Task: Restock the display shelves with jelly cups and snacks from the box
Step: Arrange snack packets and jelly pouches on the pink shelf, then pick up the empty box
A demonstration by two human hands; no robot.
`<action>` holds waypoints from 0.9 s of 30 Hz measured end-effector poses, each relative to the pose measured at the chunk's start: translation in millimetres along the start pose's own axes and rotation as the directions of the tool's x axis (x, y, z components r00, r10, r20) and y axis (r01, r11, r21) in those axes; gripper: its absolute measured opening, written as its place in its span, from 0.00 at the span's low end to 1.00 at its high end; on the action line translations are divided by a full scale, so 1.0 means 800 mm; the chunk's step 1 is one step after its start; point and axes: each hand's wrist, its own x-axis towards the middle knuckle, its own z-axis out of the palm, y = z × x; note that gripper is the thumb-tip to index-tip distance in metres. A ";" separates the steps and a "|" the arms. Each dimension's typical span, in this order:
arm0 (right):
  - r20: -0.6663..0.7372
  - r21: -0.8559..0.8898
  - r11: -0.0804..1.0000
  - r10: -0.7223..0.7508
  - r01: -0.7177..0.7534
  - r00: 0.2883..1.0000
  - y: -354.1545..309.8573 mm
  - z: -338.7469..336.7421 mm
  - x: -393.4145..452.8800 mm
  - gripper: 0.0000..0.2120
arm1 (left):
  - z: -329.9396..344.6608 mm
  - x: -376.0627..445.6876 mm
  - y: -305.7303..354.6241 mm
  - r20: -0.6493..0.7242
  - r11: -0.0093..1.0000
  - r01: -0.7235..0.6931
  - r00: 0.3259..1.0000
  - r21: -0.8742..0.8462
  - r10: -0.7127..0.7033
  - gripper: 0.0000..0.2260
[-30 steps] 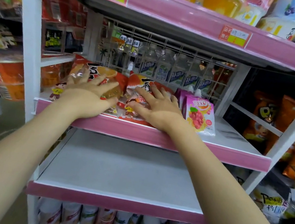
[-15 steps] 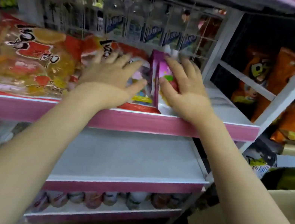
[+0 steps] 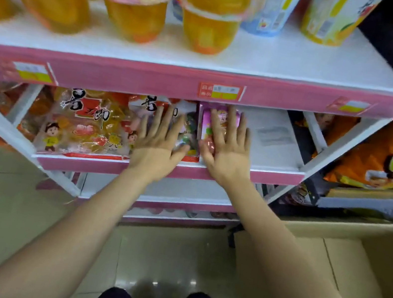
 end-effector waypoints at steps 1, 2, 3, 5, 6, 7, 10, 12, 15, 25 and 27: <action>0.084 -0.012 1.000 0.002 -0.001 0.996 -0.004 -0.007 -0.014 0.34 | -0.004 -0.016 0.005 0.035 1.000 -0.002 0.999 0.005 0.002 0.33; 0.161 -0.018 1.000 -0.003 0.006 0.987 -0.008 -0.020 -0.031 0.34 | -0.010 -0.034 0.009 0.070 1.000 -0.007 0.997 0.000 0.007 0.34; 0.237 -0.004 1.000 -0.003 0.004 0.972 -0.010 -0.035 -0.052 0.33 | -0.020 -0.054 0.014 0.107 1.000 -0.009 0.994 -0.024 0.012 0.34; 0.352 0.103 0.992 0.030 -0.070 0.936 -0.009 -0.076 -0.104 0.31 | -0.048 -0.096 0.032 0.180 0.995 0.007 0.984 -0.104 0.012 0.31; 0.375 0.167 0.977 0.064 -0.135 0.925 -0.006 -0.098 -0.133 0.29 | -0.065 -0.117 0.045 0.203 0.987 0.022 0.979 -0.157 0.010 0.31; 0.401 0.212 0.952 0.120 -0.220 0.908 0.000 -0.121 -0.162 0.27 | -0.078 -0.136 0.061 0.229 0.977 0.041 0.973 -0.210 0.008 0.31; 0.541 0.199 0.854 0.313 -0.480 0.781 0.034 -0.182 -0.239 0.24 | -0.102 -0.184 0.118 0.379 0.939 0.099 0.925 -0.329 0.035 0.24; 0.573 0.163 0.806 0.392 -0.569 0.720 0.063 -0.212 -0.281 0.24 | -0.102 -0.205 0.160 0.475 0.921 0.099 0.874 -0.378 0.101 0.20; 0.597 0.125 0.714 0.501 -0.689 0.627 0.112 -0.238 -0.337 0.22 | -0.080 -0.223 0.227 0.563 0.907 0.077 0.804 -0.413 0.189 0.18; 0.666 0.114 0.716 0.460 -0.689 0.588 0.373 -0.150 -0.412 0.31 | 0.099 -0.245 0.469 0.725 0.749 0.539 0.679 -0.386 -0.116 0.34; 0.626 0.085 0.779 0.444 -0.621 0.641 0.426 -0.123 -0.394 0.37 | 0.132 -0.241 0.508 0.686 0.602 0.700 0.653 -0.384 -0.322 0.42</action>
